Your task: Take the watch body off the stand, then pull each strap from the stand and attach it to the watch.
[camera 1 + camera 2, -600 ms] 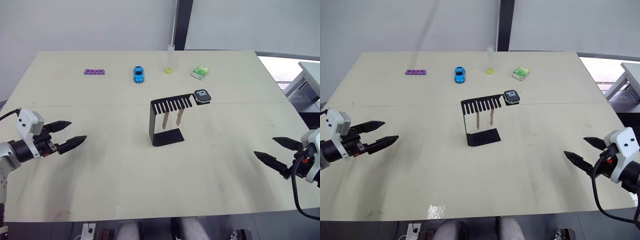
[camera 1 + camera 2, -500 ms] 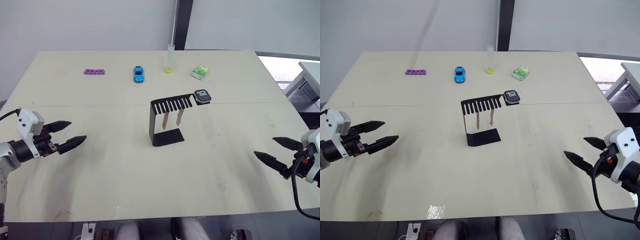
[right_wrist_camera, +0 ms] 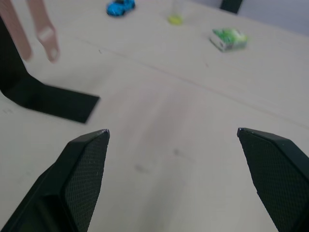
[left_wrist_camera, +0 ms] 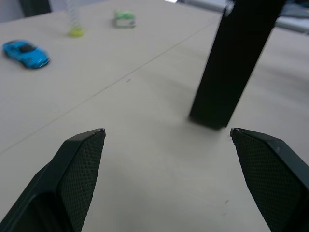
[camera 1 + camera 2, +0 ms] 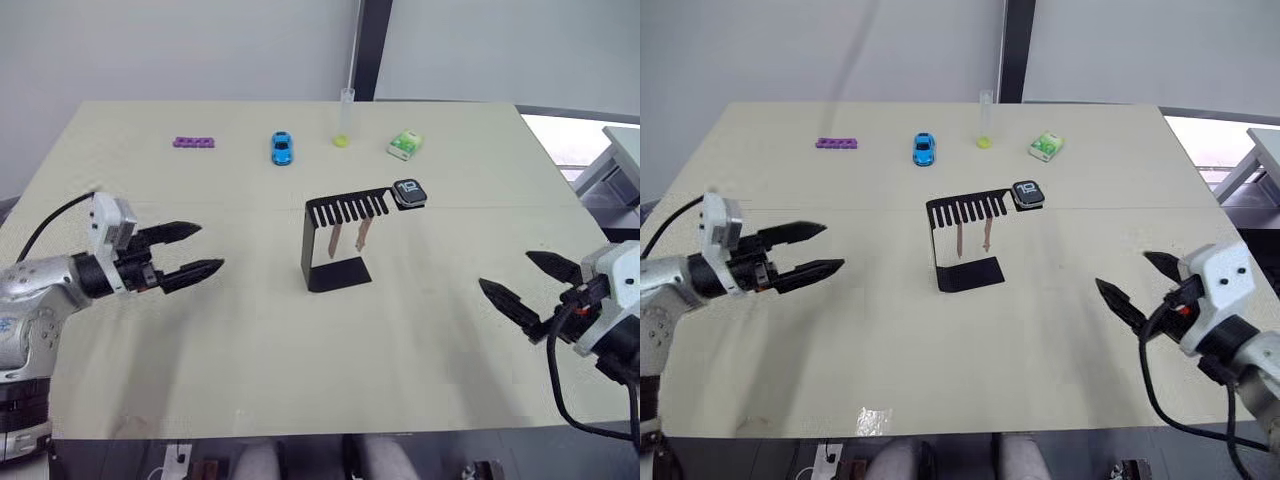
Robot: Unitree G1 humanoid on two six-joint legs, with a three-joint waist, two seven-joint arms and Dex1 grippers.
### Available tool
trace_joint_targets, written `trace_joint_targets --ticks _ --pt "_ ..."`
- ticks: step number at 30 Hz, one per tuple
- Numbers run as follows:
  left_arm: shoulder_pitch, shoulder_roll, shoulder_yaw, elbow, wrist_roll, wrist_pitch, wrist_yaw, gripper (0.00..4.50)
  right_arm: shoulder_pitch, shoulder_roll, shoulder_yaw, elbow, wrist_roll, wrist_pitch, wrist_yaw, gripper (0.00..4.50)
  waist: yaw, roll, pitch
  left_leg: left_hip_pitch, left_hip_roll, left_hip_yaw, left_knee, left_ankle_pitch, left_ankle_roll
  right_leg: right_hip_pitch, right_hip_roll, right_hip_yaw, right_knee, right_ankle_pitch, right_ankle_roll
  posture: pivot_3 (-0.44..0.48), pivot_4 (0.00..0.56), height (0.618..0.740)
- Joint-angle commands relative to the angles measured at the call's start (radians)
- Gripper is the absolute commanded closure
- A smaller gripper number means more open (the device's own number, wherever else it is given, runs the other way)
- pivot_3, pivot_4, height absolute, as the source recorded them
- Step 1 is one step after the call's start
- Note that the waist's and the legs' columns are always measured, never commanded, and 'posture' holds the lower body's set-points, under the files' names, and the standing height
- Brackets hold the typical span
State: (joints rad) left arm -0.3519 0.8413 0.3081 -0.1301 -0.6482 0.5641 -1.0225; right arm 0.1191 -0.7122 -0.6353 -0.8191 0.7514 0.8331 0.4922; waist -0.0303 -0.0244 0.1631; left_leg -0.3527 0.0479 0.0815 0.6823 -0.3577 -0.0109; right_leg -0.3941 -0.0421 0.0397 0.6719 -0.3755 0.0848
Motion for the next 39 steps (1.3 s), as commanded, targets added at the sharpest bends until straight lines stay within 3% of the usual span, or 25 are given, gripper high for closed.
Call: trace_joint_targets --ticks 1,9,19,23,39 --pt "-0.103 0.003 -0.018 -0.064 -0.083 0.051 -0.017 0.04 -0.08 0.003 -0.019 -0.117 0.19 0.085 -0.187 0.0 0.0 0.0 0.0 0.0 0.0 0.0 0.0 0.0 0.0 0.0 0.0 0.0 0.0 0.0 0.0 0.0 0.15 0.74" --pt "-0.312 -0.083 -0.117 -0.035 -0.059 0.029 0.012 0.04 -0.443 -0.066 0.199 -0.04 0.645 0.112 -0.767 0.0 -0.008 0.0 0.0 -0.001 0.0 -0.001 0.0 0.001 -0.001 -0.001 0.0 -0.001 -0.001 0.0 0.0 0.0 0.15 0.74" --pt "-0.393 -0.162 -0.191 0.052 0.034 -0.079 0.0 0.04 -0.787 -0.051 0.538 0.16 0.776 0.133 -1.208 0.0 -0.03 0.0 0.0 -0.007 0.001 -0.002 0.001 0.001 0.0 -0.006 0.0 -0.002 -0.001 0.0 0.0 0.0 0.15 0.74" --pt "-0.395 -0.176 -0.201 0.045 0.04 -0.087 0.003 0.04 -0.844 -0.033 0.597 0.179 0.797 0.122 -1.275 0.0 -0.03 0.0 0.0 -0.019 0.001 -0.003 0.004 0.003 0.0 -0.019 -0.001 -0.002 0.007 0.0 0.0 0.0 0.15 0.74" --pt "-0.407 -0.187 -0.206 0.036 0.059 -0.094 0.013 0.04 -0.893 -0.008 0.66 0.218 0.781 0.119 -1.295 0.0 -0.031 0.0 0.0 -0.022 0.0 -0.007 0.003 0.003 0.0 -0.02 -0.002 -0.006 0.006 0.0 0.0 0.0 0.15 0.74"
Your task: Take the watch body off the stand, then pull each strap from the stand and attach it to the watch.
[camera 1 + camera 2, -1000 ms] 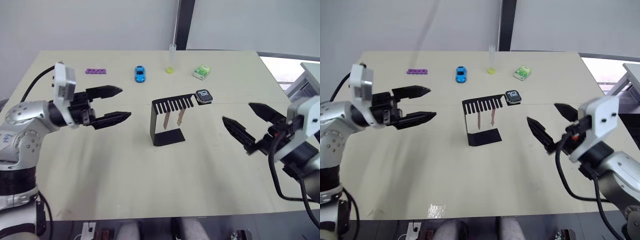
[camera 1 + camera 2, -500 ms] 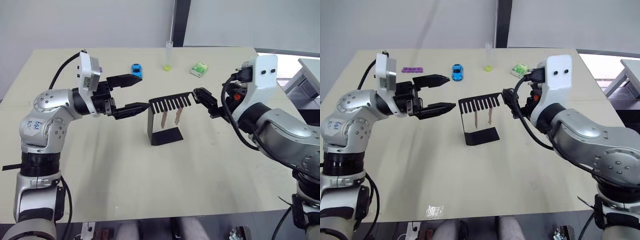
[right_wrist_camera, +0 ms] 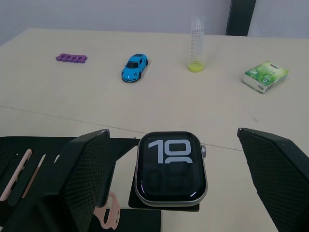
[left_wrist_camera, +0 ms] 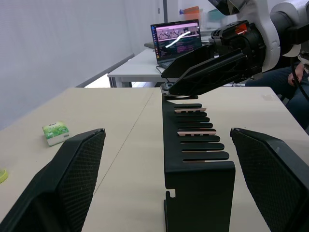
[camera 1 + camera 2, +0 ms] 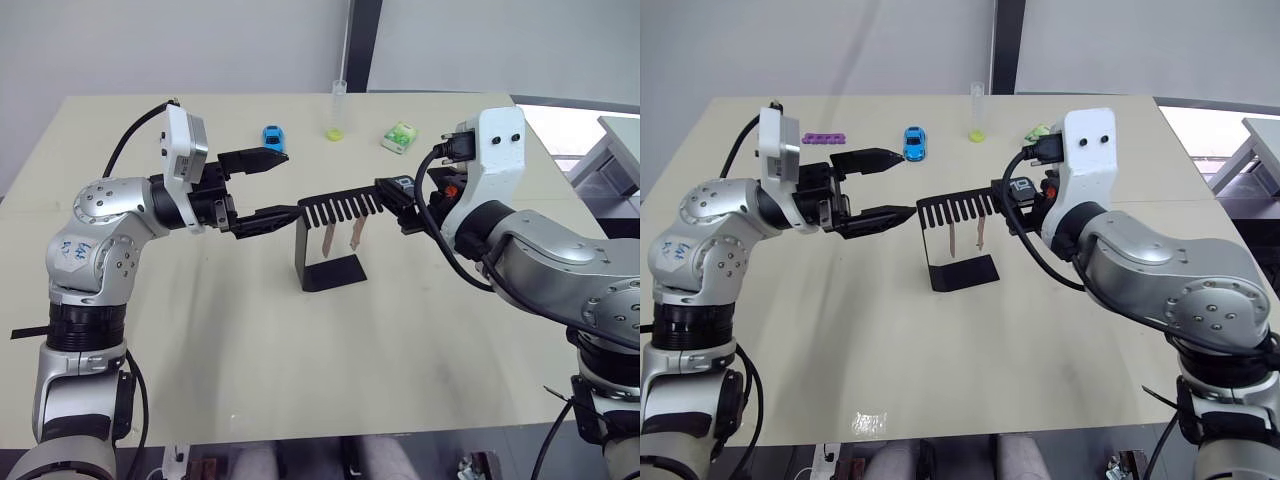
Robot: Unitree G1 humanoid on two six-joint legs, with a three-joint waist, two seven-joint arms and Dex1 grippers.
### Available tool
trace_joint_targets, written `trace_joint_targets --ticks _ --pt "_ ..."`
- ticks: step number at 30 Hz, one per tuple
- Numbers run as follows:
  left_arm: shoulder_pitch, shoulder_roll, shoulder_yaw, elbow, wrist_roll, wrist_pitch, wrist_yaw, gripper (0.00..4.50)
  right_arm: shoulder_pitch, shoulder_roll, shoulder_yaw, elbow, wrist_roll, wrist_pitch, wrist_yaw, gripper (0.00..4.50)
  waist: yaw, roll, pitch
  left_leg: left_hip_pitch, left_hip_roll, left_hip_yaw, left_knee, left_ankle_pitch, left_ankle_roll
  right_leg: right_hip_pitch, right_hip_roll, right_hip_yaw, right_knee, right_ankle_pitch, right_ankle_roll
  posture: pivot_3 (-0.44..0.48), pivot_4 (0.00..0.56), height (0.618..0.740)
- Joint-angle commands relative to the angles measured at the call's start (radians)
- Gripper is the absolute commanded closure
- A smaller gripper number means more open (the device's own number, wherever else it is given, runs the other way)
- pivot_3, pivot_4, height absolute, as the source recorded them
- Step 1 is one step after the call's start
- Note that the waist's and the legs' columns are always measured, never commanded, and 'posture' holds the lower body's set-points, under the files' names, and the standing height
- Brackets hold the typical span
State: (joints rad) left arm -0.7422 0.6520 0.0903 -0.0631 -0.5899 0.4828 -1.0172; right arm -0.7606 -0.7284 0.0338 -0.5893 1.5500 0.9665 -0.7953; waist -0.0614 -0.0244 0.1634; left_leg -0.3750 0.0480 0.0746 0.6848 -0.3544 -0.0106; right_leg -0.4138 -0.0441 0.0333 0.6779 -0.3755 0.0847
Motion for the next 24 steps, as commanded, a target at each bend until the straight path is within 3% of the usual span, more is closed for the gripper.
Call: trace_joint_targets --ticks 1,13,16,24 --pt "-0.016 0.002 0.013 -0.035 0.0 -0.011 0.01 0.04 -0.013 0.009 -0.009 -0.011 -0.019 -0.014 -0.006 0.0 0.0 0.0 0.0 0.0 0.0 0.0 0.0 0.0 0.0 0.0 0.0 0.0 0.0 0.0 0.0 0.0 0.15 0.74" --pt "-0.005 0.008 0.021 -0.065 -0.01 0.002 0.029 0.04 -0.004 0.015 -0.007 -0.005 -0.033 -0.005 0.015 0.0 0.0 0.0 0.0 0.0 0.0 0.0 0.0 0.0 0.0 0.0 0.0 0.0 0.0 0.0 0.0 0.0 0.15 0.74" --pt "-0.007 0.009 0.022 -0.067 -0.01 0.005 0.028 0.0 0.0 0.015 -0.006 -0.003 -0.029 -0.003 0.015 0.79 0.0 0.0 0.0 0.0 0.0 0.0 0.0 0.0 0.0 0.0 0.0 0.0 0.0 0.0 0.0 0.0 0.15 0.74" --pt "-0.013 0.007 0.022 -0.068 -0.011 0.012 0.027 0.0 0.007 0.017 -0.006 -0.002 -0.016 -0.005 0.009 0.79 0.0 0.0 0.0 0.0 0.0 -0.001 0.0 0.0 0.0 0.0 0.0 0.0 0.0 0.0 0.0 0.0 0.15 0.74"
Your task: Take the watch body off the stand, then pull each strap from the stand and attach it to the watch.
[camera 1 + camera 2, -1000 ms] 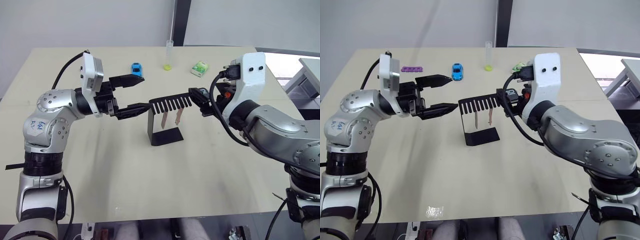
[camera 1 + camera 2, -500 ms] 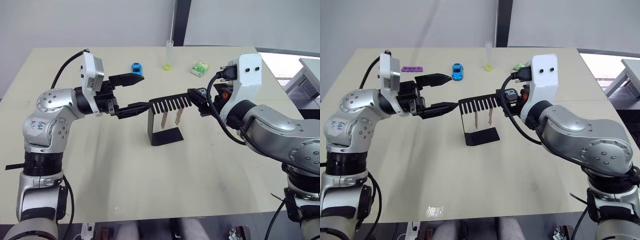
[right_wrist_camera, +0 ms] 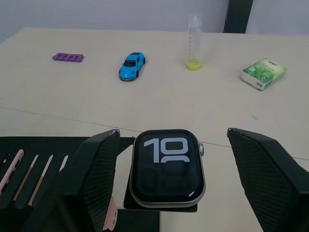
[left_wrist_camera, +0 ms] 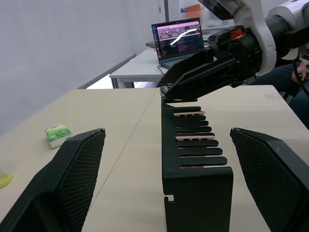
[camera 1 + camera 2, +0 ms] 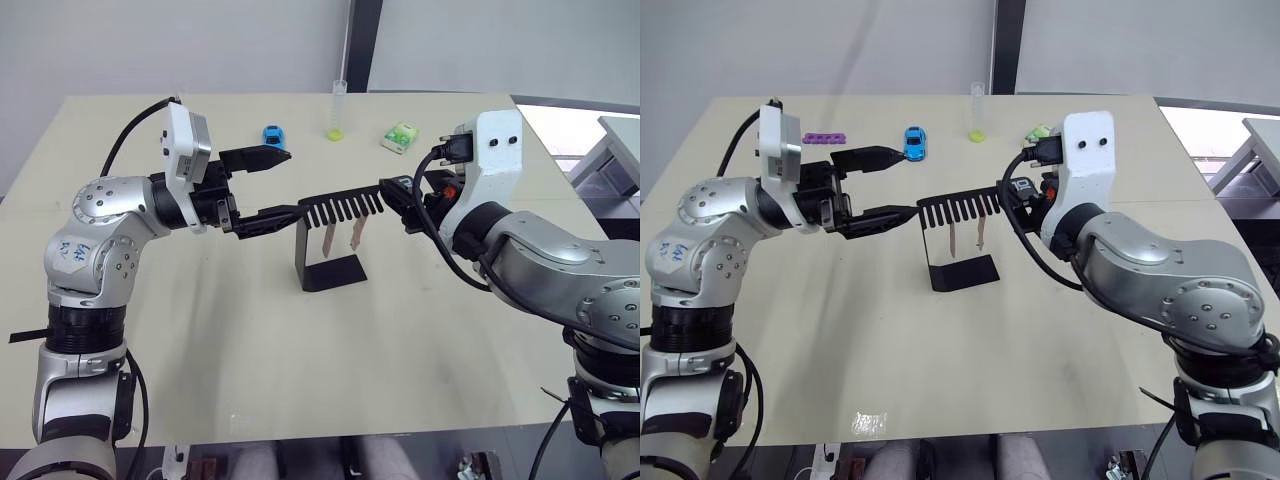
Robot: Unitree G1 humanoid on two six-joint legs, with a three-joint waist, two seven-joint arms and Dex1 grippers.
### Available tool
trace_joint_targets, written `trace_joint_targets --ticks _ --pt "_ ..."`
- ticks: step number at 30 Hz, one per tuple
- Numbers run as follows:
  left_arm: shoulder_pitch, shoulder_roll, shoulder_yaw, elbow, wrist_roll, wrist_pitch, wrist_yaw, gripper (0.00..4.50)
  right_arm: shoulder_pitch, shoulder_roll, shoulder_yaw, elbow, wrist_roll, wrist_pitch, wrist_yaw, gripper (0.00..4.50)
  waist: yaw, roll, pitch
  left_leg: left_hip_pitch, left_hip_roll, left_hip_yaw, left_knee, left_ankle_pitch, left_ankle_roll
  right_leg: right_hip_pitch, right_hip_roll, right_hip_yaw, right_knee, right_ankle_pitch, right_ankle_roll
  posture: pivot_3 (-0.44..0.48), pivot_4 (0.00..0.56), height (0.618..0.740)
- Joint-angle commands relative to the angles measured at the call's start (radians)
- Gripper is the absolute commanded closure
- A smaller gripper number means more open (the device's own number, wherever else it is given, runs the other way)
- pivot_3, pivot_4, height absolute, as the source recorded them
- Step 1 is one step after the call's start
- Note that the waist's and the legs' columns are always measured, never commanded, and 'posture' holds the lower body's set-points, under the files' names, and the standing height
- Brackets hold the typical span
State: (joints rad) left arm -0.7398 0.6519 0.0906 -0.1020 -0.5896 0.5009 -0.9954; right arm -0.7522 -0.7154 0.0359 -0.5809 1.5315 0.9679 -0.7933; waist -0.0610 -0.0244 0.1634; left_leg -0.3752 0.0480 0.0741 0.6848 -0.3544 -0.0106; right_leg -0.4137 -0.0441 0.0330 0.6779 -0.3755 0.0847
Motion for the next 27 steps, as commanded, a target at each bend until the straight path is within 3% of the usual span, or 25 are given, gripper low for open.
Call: trace_joint_targets --ticks 1,12,15,17,18,27 --pt "-0.016 0.008 0.022 -0.028 -0.011 -0.005 0.004 0.0 0.001 0.006 -0.008 -0.01 0.003 -0.007 0.006 0.79 0.0 0.0 0.0 0.0 0.0 0.0 0.0 0.0 0.0 0.0 0.0 0.0 0.0 0.0 0.0 0.0 0.15 0.74" --pt "-0.022 0.01 0.023 -0.019 -0.007 -0.008 0.003 0.0 0.0 0.014 -0.008 -0.004 -0.014 -0.001 0.016 0.79 0.0 0.0 0.0 0.0 0.0 0.0 0.0 0.0 0.0 0.0 0.0 0.0 0.0 0.0 0.0 0.0 0.15 0.74" --pt "-0.023 0.009 0.022 -0.017 -0.004 -0.01 0.003 0.0 -0.003 0.015 -0.009 -0.002 -0.019 0.0 0.024 1.66 0.0 0.0 0.0 0.0 0.0 0.0 0.0 0.0 0.0 0.0 0.0 0.0 0.0 0.0 0.0 0.0 0.15 0.74" --pt "-0.023 0.008 0.022 -0.016 -0.003 -0.012 0.004 0.0 -0.006 0.012 -0.011 -0.003 -0.025 0.002 0.031 2.64 0.0 0.0 0.0 0.0 0.0 0.0 0.0 0.0 0.0 0.0 0.0 0.0 0.0 0.0 0.0 0.0 0.15 0.74" --pt "-0.023 0.007 0.022 -0.016 -0.003 -0.013 0.004 0.0 -0.008 0.01 -0.012 -0.005 -0.028 0.003 0.036 2.92 0.0 0.0 0.0 0.0 0.0 0.0 0.0 0.0 0.0 0.0 0.0 0.0 0.0 0.0 0.0 0.0 0.15 0.74" --pt "-0.017 0.001 0.021 -0.026 -0.008 -0.016 0.004 0.0 -0.021 -0.032 -0.054 -0.029 -0.029 0.003 0.098 2.92 0.001 0.0 0.0 0.0 0.0 0.0 0.0 0.0 0.0 0.0 0.0 0.0 0.0 0.0 0.0 0.0 0.15 0.74"
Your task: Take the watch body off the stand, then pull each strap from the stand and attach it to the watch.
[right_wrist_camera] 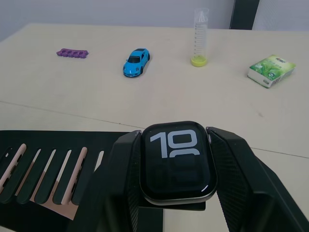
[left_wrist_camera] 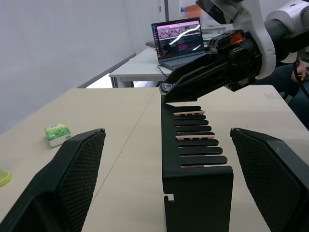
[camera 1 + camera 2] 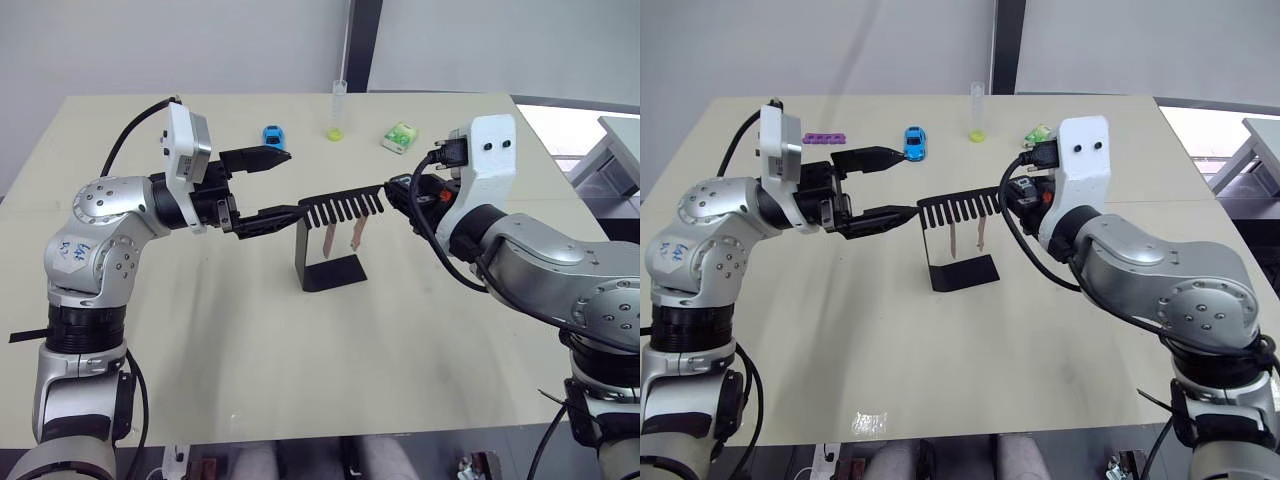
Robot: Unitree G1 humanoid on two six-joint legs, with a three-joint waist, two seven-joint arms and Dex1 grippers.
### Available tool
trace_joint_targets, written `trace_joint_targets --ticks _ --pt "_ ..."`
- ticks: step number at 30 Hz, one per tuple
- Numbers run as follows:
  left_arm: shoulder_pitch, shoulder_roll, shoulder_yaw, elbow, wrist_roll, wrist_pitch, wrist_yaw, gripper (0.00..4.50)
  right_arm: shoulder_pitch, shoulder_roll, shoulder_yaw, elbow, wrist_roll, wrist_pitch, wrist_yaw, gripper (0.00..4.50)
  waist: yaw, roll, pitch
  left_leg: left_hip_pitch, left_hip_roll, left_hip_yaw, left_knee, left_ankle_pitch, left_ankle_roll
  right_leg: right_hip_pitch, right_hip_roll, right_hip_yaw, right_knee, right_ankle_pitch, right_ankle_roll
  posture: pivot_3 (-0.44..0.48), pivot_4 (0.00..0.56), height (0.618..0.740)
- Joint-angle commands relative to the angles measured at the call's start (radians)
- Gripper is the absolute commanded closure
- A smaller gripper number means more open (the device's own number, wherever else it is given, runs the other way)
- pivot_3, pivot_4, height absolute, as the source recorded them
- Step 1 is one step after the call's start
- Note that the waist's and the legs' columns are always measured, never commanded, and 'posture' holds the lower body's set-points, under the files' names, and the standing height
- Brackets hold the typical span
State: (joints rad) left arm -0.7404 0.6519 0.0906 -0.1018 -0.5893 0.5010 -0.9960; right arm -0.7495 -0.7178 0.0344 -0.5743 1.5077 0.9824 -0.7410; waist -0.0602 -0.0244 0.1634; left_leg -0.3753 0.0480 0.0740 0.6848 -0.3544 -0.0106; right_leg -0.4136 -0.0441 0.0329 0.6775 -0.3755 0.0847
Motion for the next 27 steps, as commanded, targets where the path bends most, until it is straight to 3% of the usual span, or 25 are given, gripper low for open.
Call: trace_joint_targets --ticks 1,4,7,10,13,18,27 --pt "-0.017 -0.001 0.021 -0.031 -0.012 -0.013 0.005 0.0 -0.021 -0.046 -0.068 -0.04 0.002 -0.014 0.063 2.92 0.001 0.0 0.0 0.0 0.0 0.0 0.0 0.0 0.0 0.0 0.0 0.0 0.0 0.0 0.0 0.0 0.15 0.74" --pt "-0.025 -0.004 0.027 -0.058 -0.045 0.013 0.003 0.0 0.039 -0.133 -0.172 -0.055 0.045 -0.025 0.148 2.92 0.003 0.0 0.0 -0.001 0.0 0.0 0.0 0.0 0.0 0.0 0.0 0.0 -0.001 0.0 0.0 0.0 0.15 0.74" --pt "-0.03 0.002 0.032 -0.095 -0.094 0.055 -0.013 0.0 0.198 -0.216 -0.338 -0.086 0.101 -0.032 0.285 2.92 0.013 0.0 0.0 -0.001 0.0 -0.004 -0.001 0.0 0.0 0.002 0.0 -0.002 -0.003 0.0 0.0 0.0 0.15 0.74" --pt "-0.023 0.024 0.03 -0.136 -0.144 0.096 -0.052 0.0 0.469 -0.266 -0.52 -0.14 0.004 -0.017 0.484 2.92 0.026 0.0 0.0 -0.002 -0.001 -0.006 -0.001 0.0 0.0 0.004 0.0 -0.003 -0.006 0.0 0.0 0.0 0.15 0.74" --pt "-0.009 0.043 0.022 -0.161 -0.165 0.11 -0.086 0.0 0.709 -0.228 -0.628 -0.151 -0.139 -0.062 0.596 2.92 0.033 0.0 0.0 -0.002 -0.001 -0.007 -0.001 0.0 0.0 0.005 0.001 -0.002 -0.006 0.0 0.0 0.0 0.15 0.74" --pt "0.024 0.066 -0.011 -0.202 -0.176 0.12 -0.148 0.0 0.933 -0.122 -0.562 -0.118 -0.454 -0.206 0.746 2.92 0.028 0.0 0.0 0.001 -0.002 -0.005 -0.001 0.002 -0.001 0.007 0.003 0.001 -0.006 0.0 0.0 0.0 0.15 0.74" --pt "0.085 0.078 -0.082 -0.241 -0.125 0.066 -0.216 0.0 0.937 0.076 -0.378 0.086 -0.809 -0.438 0.857 2.92 0.031 0.001 0.0 0.004 -0.003 -0.005 -0.002 0.003 -0.002 0.006 0.004 0.004 -0.005 0.0 0.0 0.0 0.15 0.74"
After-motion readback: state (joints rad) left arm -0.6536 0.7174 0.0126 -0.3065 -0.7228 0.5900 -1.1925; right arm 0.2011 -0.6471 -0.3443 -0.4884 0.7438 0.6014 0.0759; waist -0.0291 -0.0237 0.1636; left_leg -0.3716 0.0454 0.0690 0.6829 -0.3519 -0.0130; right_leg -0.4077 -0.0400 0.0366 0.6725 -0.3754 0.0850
